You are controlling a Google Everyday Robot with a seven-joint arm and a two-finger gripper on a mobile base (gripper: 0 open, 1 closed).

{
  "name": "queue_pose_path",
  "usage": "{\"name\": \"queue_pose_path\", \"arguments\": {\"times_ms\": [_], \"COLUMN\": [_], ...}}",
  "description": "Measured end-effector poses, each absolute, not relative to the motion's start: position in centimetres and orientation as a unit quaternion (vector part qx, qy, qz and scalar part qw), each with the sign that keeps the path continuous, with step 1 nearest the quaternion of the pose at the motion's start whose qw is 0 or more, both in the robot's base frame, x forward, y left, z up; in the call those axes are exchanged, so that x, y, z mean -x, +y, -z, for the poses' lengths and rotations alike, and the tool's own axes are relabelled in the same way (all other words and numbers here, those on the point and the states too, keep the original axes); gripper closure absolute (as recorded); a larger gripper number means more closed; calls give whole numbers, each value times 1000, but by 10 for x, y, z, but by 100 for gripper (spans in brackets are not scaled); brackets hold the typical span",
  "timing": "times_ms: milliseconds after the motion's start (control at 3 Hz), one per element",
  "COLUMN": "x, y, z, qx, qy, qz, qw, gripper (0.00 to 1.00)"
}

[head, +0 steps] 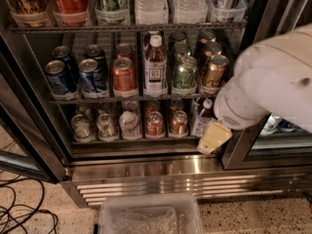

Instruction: Pick coke can from top shelf of fridge

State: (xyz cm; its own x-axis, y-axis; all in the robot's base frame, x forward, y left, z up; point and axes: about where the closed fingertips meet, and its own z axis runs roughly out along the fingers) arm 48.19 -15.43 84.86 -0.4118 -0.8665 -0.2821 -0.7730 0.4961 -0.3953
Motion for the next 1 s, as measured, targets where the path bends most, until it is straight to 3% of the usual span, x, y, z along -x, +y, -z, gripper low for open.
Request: {"name": "queue_pose_path", "arguments": {"times_ms": [333, 667, 1000], "x": [-501, -539, -552], "y": [-176, -158, -161], "z": [-849, -870, -891], "qx": [435, 418, 402], "qy": [842, 809, 786], "qz": [45, -44, -90], "qw": [314, 411, 460], "gripper": [0, 0, 0]}}
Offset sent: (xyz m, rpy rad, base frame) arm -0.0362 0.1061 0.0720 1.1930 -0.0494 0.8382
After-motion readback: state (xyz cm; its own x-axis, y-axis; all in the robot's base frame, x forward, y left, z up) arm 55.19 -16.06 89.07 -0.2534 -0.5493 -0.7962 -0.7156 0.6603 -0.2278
